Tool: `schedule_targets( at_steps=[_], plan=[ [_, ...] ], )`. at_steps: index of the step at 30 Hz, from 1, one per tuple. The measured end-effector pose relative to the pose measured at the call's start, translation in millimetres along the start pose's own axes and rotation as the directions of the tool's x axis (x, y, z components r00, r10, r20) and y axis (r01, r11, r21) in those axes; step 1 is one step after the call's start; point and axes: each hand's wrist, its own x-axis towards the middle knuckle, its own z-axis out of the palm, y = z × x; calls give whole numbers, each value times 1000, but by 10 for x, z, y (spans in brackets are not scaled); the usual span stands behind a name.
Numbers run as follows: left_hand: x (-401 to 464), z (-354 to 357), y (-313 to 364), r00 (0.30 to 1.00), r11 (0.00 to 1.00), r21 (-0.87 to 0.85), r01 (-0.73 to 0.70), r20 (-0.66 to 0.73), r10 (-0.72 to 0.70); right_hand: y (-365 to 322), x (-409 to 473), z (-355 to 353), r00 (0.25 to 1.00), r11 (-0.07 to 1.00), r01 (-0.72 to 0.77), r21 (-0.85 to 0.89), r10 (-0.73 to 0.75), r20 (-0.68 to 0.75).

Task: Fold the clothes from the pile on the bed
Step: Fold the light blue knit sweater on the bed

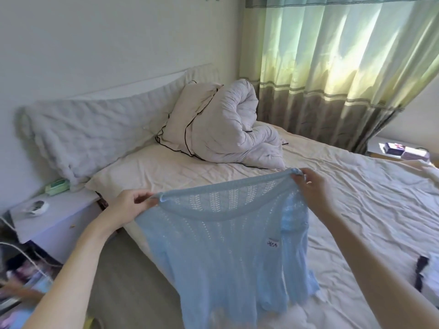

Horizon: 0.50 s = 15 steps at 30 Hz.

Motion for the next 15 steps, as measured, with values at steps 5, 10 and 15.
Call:
schedule_targets(
  at_steps=[5,10,15],
  plan=[
    [-6,-172,-197,942,972,136,-192,-253,222,-287,-237,99,985,995,102,-18,-104,-140],
    [-110,-411,-152,800,923,266,-278,-468,375,-601,-497,194,943,981,149,-120,-178,-280],
    [23,-688,84,681,909,202,-365,-607,409,-995,-550,211,883,968,221,-116,-249,-398]
  ],
)
